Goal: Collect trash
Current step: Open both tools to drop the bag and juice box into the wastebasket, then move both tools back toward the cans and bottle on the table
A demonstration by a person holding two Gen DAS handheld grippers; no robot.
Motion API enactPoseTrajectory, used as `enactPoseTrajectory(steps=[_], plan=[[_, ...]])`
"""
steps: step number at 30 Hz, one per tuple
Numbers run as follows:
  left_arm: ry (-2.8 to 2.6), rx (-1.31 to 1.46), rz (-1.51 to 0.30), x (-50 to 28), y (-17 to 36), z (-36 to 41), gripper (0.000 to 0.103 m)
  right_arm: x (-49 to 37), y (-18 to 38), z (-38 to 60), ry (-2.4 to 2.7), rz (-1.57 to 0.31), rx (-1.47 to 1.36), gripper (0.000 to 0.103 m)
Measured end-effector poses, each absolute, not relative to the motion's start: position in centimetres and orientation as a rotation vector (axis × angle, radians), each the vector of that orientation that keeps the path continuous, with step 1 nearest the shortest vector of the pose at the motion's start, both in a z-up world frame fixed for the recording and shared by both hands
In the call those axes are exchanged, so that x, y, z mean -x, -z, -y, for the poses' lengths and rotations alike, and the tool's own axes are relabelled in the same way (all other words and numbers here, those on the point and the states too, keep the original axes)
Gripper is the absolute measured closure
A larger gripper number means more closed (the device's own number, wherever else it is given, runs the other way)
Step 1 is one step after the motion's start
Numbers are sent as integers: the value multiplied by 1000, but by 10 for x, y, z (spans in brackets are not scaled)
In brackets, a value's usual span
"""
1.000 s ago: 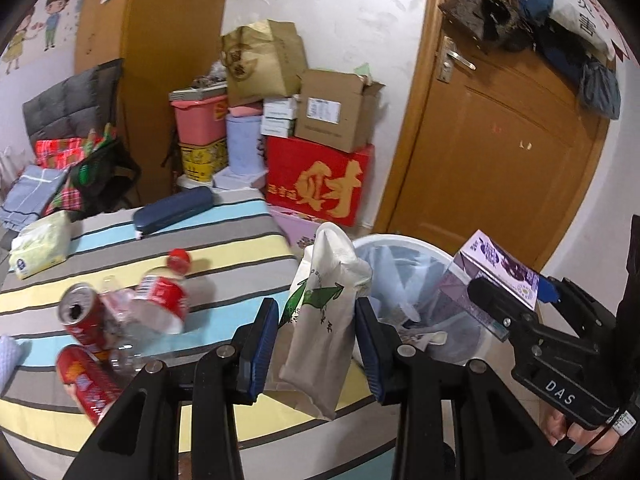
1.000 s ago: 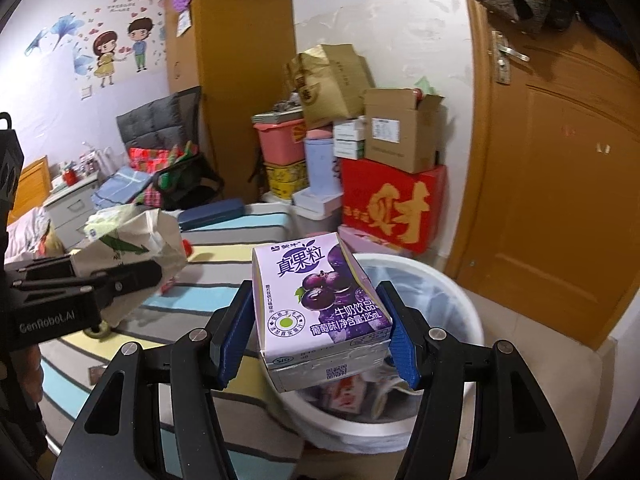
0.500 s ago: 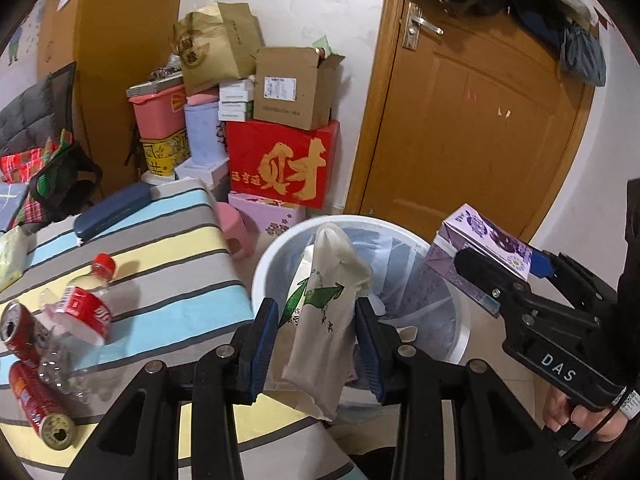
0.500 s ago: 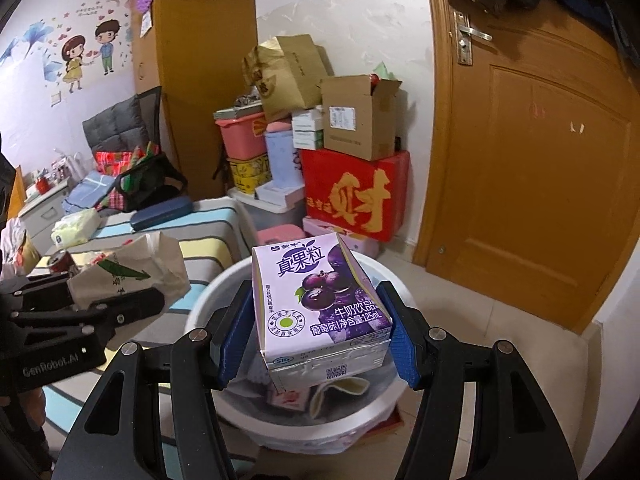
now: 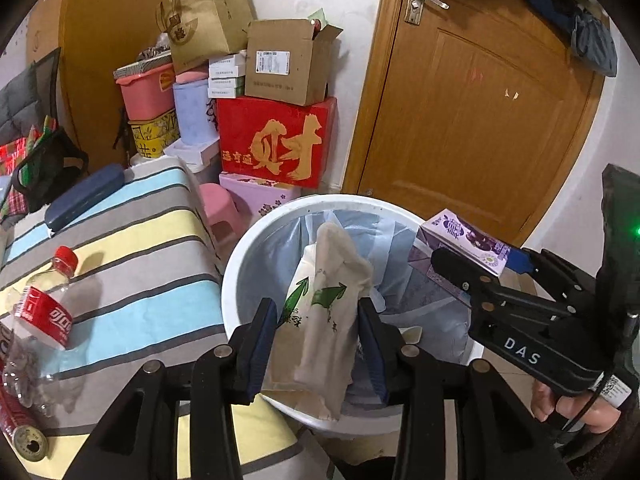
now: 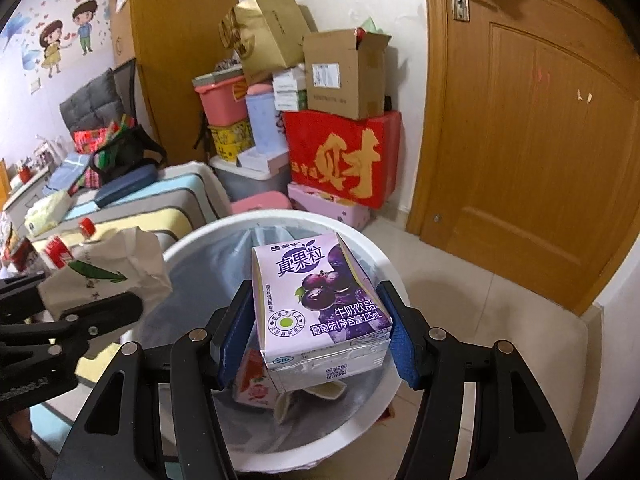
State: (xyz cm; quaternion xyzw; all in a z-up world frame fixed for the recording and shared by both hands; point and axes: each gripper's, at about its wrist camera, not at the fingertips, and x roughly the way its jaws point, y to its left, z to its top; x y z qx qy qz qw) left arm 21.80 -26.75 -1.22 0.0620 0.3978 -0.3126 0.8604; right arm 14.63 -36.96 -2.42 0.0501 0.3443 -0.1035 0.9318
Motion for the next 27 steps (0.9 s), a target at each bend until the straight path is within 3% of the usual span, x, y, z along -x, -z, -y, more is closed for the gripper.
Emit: enactPoseTrajectory(steps=[3,11,27], plan=[[648,-135,-849,-224,17,272,60,-150,29,373,220,-733,-104,41],[654,-137,-854,-225,19,272,45,-150,33,374,218,-742,-90,41],[633,-97,-799,-203,-4,244,44,-134,12,363,213,-650,-85,41]])
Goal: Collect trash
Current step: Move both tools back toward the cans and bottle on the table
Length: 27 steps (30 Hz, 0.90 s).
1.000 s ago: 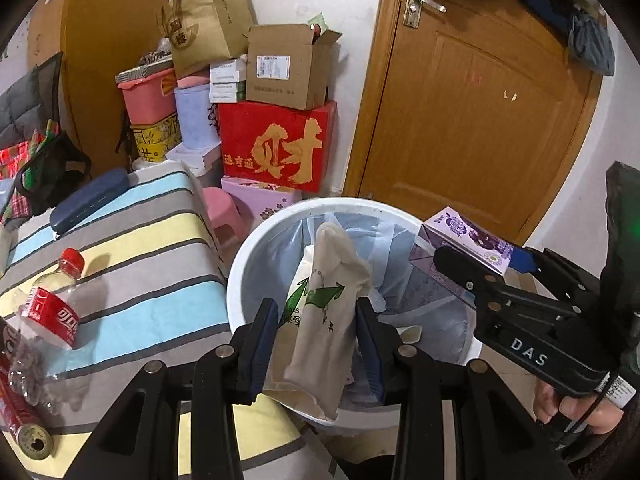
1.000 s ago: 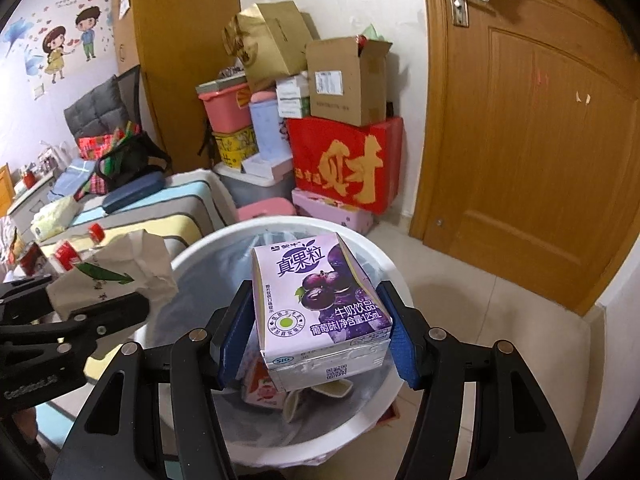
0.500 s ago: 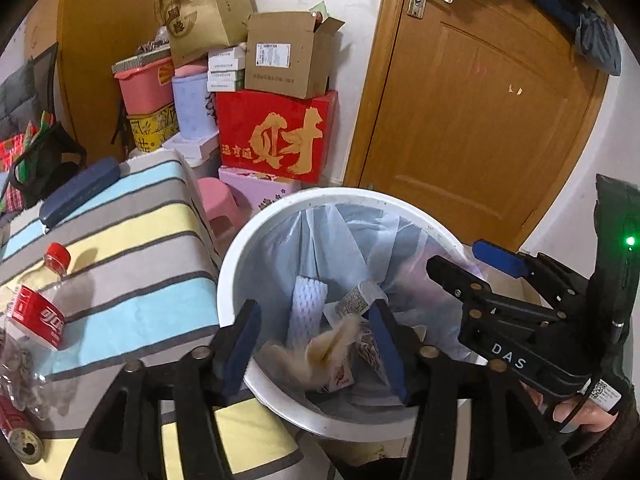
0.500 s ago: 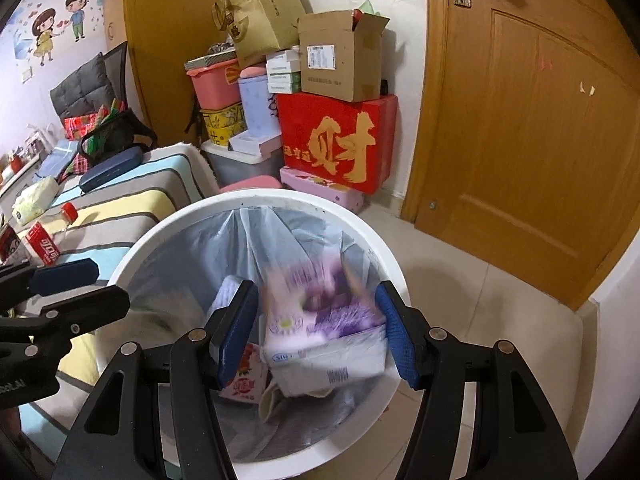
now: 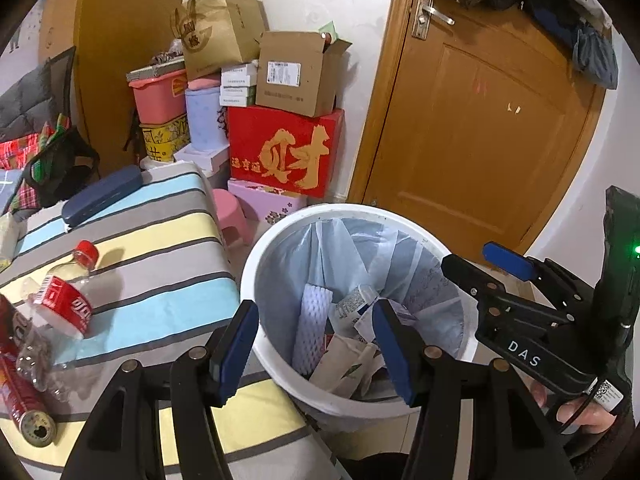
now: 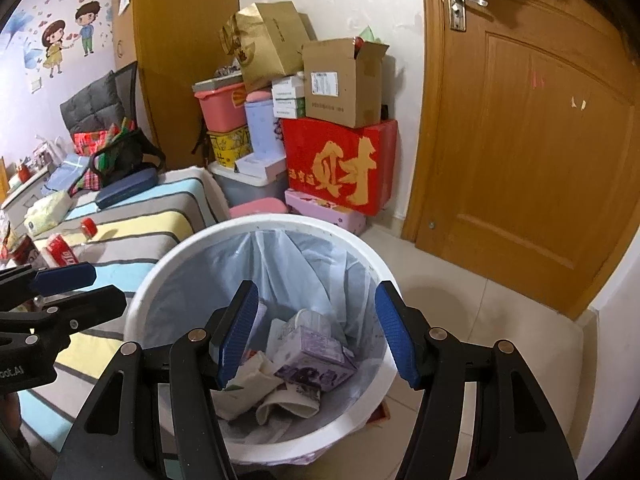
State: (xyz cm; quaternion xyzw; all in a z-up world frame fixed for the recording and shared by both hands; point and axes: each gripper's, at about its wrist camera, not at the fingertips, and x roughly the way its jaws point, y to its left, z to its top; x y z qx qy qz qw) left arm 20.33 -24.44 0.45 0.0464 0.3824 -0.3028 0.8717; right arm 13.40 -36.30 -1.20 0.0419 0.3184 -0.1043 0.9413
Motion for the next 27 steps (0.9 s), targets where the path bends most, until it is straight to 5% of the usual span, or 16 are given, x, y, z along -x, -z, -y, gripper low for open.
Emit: enactPoseTrajectory(steps=[27], plan=[[455,15,-703,-157,-33,115,44,-110,-12,295,137,-539,-37,41]])
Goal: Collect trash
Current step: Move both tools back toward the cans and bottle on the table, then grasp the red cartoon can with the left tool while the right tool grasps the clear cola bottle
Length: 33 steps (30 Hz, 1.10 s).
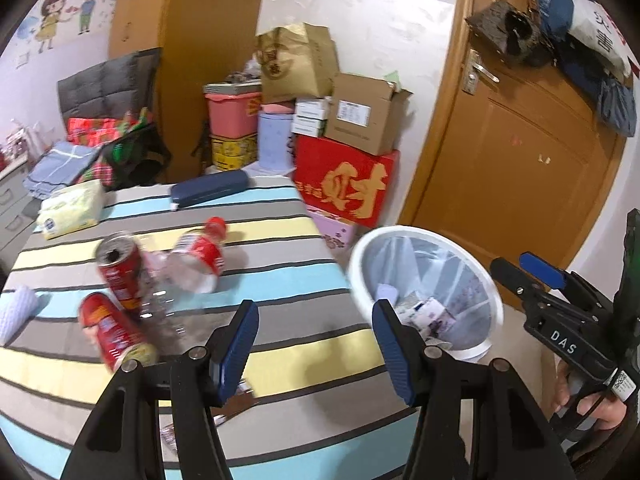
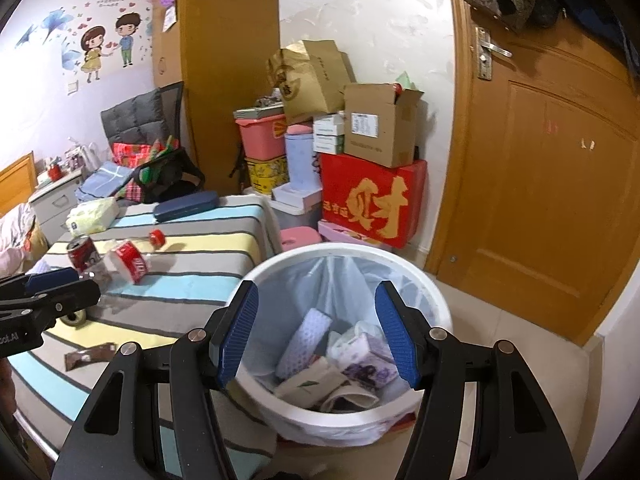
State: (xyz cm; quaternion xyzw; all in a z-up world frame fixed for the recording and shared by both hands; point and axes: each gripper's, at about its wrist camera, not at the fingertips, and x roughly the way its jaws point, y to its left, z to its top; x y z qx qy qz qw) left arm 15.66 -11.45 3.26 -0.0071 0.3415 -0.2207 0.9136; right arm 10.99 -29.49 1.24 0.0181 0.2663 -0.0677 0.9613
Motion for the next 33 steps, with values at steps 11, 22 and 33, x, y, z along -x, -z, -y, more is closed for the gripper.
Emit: enactPoseTrajectory(steps=[11,22,33], plan=[[315,72,-689,-153,-33,41,44,-119,-9,257,48,-541,-31,41],[201,123,-709,-160,-20,-19,44,-138,-5,223,-23,-565,-26,41],[166,190,-784,-187,5,-46,41,-173,1,180,-105,-611,5,41]])
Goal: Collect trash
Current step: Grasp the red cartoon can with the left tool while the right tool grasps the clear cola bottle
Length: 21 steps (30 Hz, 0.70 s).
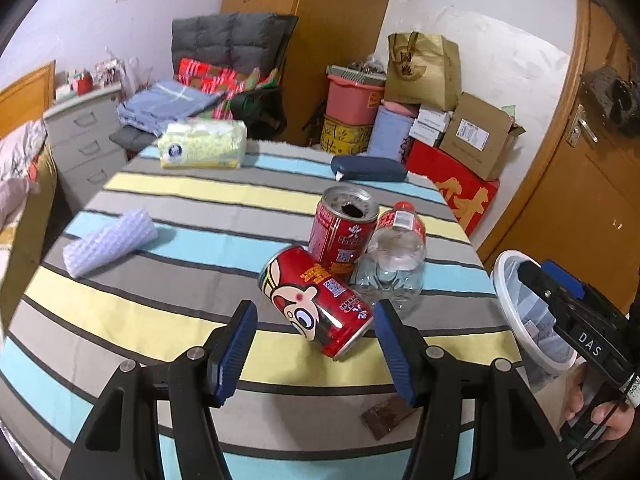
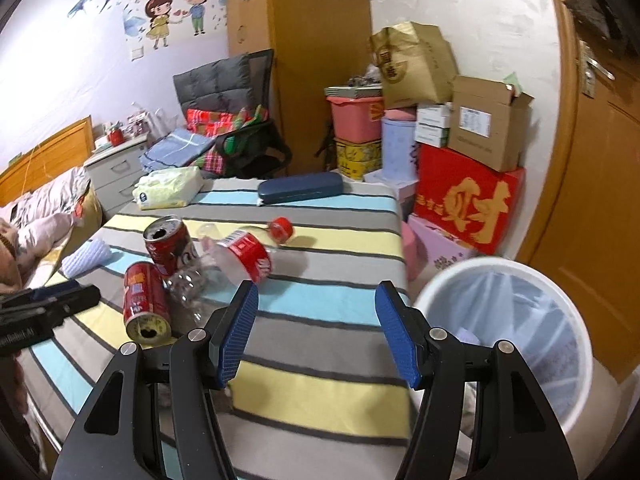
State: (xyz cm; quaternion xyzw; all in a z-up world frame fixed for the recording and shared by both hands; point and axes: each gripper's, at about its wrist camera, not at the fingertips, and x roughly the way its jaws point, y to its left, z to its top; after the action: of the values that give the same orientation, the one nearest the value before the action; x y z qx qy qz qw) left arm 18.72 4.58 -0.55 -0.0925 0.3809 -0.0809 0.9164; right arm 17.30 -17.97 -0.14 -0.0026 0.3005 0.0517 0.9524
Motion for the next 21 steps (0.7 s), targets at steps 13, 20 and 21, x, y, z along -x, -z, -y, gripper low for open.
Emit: enactPoseTrajectory(steps=[13,20,21], plan=[[163,240,-865,-233,35,-43,39,-210,8,158,-170,-680,-17,41],[209,272,-904,-245,50,-47,36,-225,15,149,-198,-726,-33,41],[206,266,-912,-247,51,-48,36,-227,16,148,-202,-733,-35,41]])
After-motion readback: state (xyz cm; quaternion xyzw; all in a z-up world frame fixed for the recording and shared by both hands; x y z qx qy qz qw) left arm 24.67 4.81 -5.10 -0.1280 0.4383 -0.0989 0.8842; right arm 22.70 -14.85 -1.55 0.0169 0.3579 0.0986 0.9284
